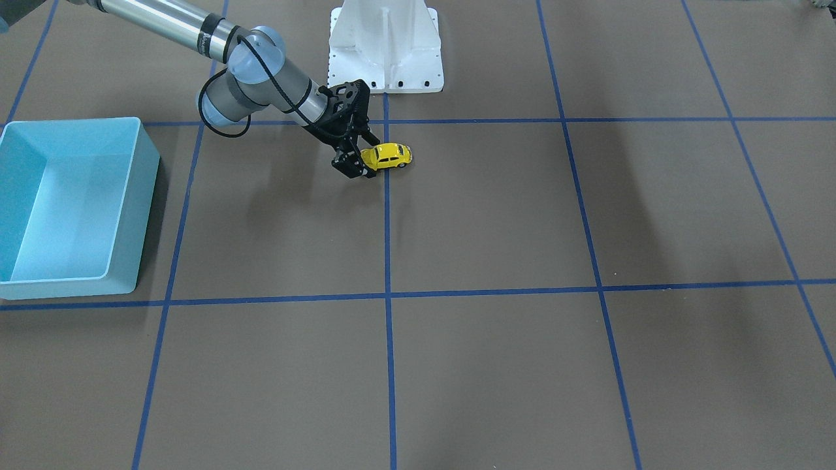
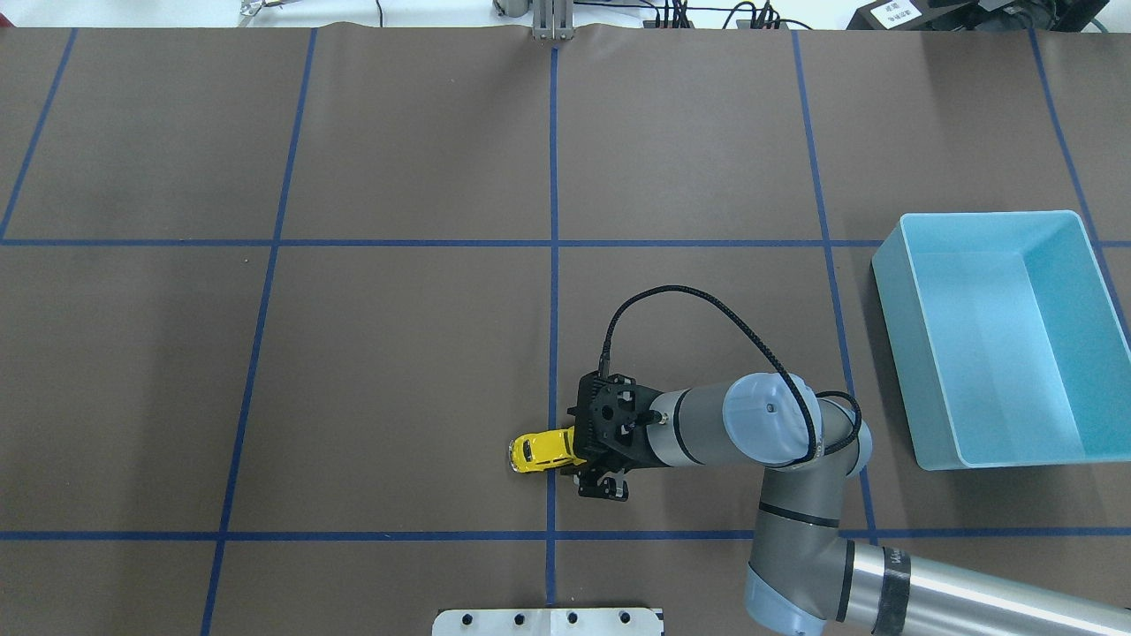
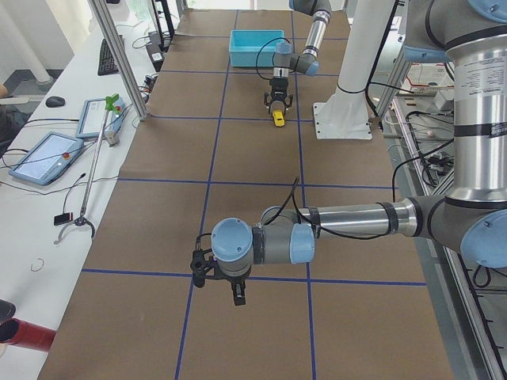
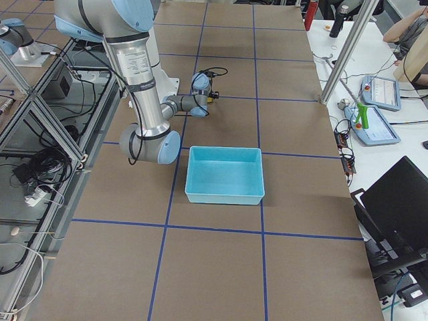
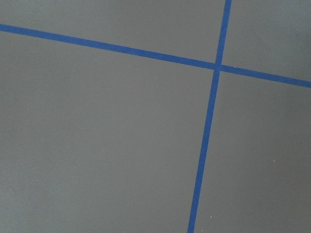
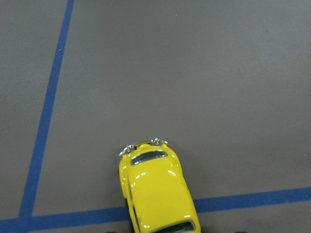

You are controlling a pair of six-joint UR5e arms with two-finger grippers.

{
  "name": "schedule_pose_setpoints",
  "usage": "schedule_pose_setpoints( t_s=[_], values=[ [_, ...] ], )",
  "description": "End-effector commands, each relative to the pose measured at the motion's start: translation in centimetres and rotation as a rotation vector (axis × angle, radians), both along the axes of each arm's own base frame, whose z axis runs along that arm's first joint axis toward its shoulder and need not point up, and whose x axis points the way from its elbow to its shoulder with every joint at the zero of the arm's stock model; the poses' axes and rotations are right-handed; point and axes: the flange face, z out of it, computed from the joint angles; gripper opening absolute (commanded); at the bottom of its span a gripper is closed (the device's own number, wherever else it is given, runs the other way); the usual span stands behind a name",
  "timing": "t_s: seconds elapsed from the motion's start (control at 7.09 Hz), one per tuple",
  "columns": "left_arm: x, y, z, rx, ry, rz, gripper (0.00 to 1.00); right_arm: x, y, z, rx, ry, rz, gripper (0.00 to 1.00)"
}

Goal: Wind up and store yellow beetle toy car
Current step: 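Lower the right gripper around the yellow car and close on it, then lift the car with the right gripper and carry it over the bin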

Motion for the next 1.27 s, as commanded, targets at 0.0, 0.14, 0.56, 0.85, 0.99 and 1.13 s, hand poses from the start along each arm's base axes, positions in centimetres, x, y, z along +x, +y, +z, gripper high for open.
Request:
schedule_pose_setpoints(
  t_s=[0.0, 0.14, 0.56, 0.85, 0.99, 1.13],
  values=[
    [0.0, 0.0, 0.0, -0.001, 0.0, 0.0, 1.0, 1.1, -1.6, 0.0, -0.02, 0.0, 0.03, 0.1],
    [0.0, 0.0, 0.1, -0.003, 0.0, 0.0, 1.0, 2.7, -3.6, 0.1, -0.057, -0.003, 0.042, 0.0],
    [0.0, 0.0, 0.2, -0.003, -0.001, 0.001, 1.0, 15.0, -13.7, -3.0, -0.191, 0.026, 0.029, 0.0],
    [0.0, 0.0, 0.2, -0.002, -0.001, 0.001, 1.0, 25.2, -16.6, -4.4, -0.327, 0.119, 0.083, 0.0],
    [-0.1, 0.0, 0.2, -0.002, 0.0, -0.001, 1.0, 30.3, -17.9, -2.0, -0.374, 0.122, 0.118, 0.0],
    [-0.1, 0.0, 0.2, -0.005, 0.0, -0.001, 1.0, 34.3, -16.6, 1.8, -0.358, 0.153, 0.139, 0.0]
  ],
)
